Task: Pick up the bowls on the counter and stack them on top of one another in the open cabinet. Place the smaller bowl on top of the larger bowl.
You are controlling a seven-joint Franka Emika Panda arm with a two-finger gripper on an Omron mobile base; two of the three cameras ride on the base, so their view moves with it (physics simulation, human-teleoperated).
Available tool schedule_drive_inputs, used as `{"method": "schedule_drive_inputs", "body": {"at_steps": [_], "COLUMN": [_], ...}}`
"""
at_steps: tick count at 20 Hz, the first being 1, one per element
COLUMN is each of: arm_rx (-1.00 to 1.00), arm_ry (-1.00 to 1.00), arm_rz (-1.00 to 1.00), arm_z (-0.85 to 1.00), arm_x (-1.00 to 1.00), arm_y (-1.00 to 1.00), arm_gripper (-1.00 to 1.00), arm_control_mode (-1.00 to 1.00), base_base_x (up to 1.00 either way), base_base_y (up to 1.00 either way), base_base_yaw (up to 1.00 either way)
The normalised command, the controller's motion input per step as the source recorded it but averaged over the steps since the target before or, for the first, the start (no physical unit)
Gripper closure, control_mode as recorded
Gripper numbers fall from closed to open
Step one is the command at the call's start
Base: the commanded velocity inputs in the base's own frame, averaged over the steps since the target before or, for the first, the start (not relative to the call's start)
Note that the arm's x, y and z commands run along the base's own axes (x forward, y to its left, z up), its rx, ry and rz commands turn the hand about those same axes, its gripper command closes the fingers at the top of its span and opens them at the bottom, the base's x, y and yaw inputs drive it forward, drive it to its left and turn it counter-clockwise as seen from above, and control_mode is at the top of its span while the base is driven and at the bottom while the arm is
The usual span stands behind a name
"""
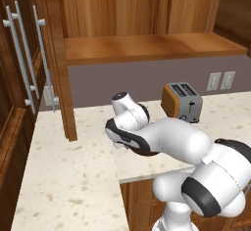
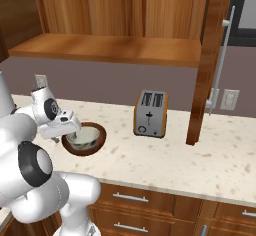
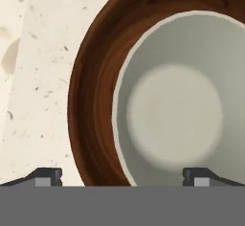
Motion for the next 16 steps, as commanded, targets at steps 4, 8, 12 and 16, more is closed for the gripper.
{"method": "schedule_drive_inputs", "body": {"at_steps": [4, 8, 12, 16], "arm_rx": [0.00, 0.00, 0.00, 0.00], "arm_ry": [0.04, 0.04, 0.03, 0.00], "arm_rz": [0.04, 0.05, 0.06, 0.07], "arm_z": [-0.29, -0.26, -0.23, -0.09], "arm_x": [0.16, 0.21, 0.21, 0.10], "arm_y": [0.00, 0.00, 0.00, 0.00], "arm_gripper": [-1.00, -1.00, -1.00, 1.00], "arm_control_mode": [-1.00, -1.00, -1.00, -1.00], "base_base_x": [0.00, 0.00, 0.00, 0.00], "base_base_y": [0.00, 0.00, 0.00, 0.00], "base_base_yaw": [0.00, 0.00, 0.00, 0.00]}}
